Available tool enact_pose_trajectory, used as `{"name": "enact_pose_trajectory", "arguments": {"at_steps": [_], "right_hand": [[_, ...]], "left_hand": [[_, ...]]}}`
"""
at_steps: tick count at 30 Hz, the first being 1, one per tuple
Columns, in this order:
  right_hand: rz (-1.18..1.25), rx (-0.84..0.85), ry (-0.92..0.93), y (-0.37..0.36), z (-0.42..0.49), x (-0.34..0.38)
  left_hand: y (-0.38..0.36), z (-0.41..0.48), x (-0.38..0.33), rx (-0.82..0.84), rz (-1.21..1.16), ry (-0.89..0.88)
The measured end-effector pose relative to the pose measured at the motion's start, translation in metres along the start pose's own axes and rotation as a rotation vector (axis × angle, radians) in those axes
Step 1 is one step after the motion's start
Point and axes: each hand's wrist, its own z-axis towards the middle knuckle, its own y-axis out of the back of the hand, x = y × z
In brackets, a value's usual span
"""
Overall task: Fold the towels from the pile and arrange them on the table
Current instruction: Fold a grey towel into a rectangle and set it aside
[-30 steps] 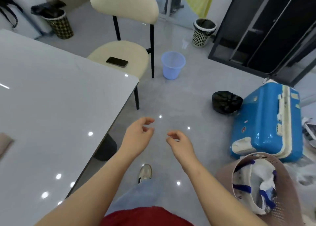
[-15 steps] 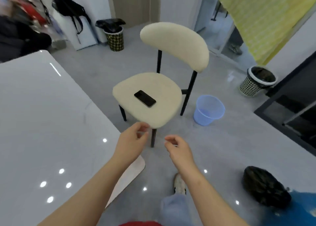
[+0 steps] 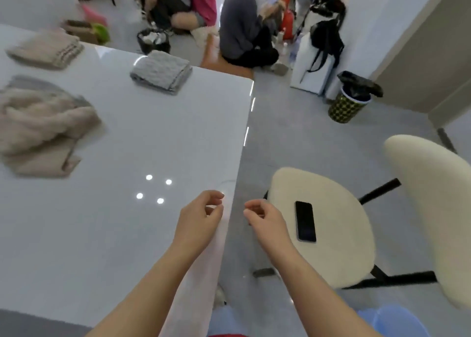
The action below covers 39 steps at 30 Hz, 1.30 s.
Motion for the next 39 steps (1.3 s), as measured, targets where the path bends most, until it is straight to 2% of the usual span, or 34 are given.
{"name": "enact_pose_trajectory", "arguments": {"at_steps": [4, 10, 17, 22, 28, 34, 39], "right_hand": [[-0.065, 0.154, 0.049, -0.015, 0.048, 0.034], [-0.182, 0.359, 0.117, -0.063, 0.104, 0.068], [-0.278, 0.655, 0.284, -0.122, 0.169, 0.107], [-0.349, 0.891, 0.419, -0.147, 0.223, 0.118], [-0.352, 0.988, 0.591, -0.163, 0.260, 0.116], [-0.202, 0.983, 0.788, -0.168, 0.271, 0.098], [-0.131, 1.108, 0.858, -0.164, 0.276, 0.098]], "left_hand": [[0.028, 0.031, 0.000, -0.156, -0.020, 0.056], [0.058, 0.049, 0.015, -0.378, -0.114, 0.232], [0.076, 0.084, 0.020, -0.662, -0.183, 0.378], [0.065, 0.125, 0.020, -0.956, -0.228, 0.455], [0.042, 0.155, 0.024, -1.181, -0.234, 0.464], [0.028, 0.159, 0.040, -1.404, -0.097, 0.346], [0.016, 0.158, 0.043, -1.401, -0.001, 0.327]]}}
